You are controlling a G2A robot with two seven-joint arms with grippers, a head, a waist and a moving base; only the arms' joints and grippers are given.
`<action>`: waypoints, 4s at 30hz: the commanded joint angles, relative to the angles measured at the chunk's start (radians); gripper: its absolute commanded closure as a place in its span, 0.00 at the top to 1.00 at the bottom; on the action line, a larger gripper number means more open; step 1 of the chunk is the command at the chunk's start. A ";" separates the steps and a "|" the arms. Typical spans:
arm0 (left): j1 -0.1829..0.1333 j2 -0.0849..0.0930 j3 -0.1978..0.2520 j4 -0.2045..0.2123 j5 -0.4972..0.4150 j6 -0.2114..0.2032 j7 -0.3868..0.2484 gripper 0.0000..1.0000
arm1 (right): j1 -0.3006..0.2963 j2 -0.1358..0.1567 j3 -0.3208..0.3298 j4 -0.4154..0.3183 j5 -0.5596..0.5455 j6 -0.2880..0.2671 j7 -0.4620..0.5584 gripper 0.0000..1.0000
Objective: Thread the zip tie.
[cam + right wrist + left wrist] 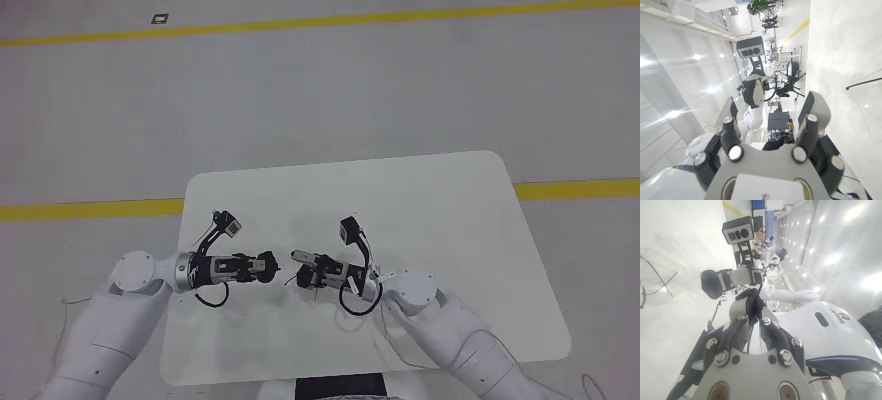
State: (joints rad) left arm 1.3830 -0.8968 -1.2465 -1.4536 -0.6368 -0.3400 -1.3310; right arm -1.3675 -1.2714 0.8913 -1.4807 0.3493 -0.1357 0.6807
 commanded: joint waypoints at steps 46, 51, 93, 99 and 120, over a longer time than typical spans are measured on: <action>0.024 0.006 -0.094 0.083 -0.107 0.000 -0.059 0.00 | 0.031 0.041 -0.093 -0.287 -0.668 0.402 0.068 1.00; 0.024 0.006 -0.094 0.083 -0.107 0.000 -0.059 0.00 | 0.031 0.041 -0.093 -0.287 -0.668 0.402 0.068 1.00; 0.024 0.006 -0.094 0.083 -0.107 0.000 -0.059 0.00 | 0.045 -0.212 -0.028 -0.094 -1.296 0.476 0.326 1.00; 0.024 0.006 -0.094 0.083 -0.107 0.000 -0.059 0.00 | -0.002 -0.261 0.019 -0.135 -1.391 0.476 0.404 1.00; 0.024 0.006 -0.094 0.083 -0.107 0.000 -0.059 0.00 | -0.004 -0.288 -0.010 -0.166 -1.509 0.387 0.459 1.00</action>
State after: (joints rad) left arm 1.4072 -0.8905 -1.3402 -1.3711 -0.7438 -0.3400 -1.3900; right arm -1.3720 -1.5588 0.8814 -1.6471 -1.1605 0.2494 1.1400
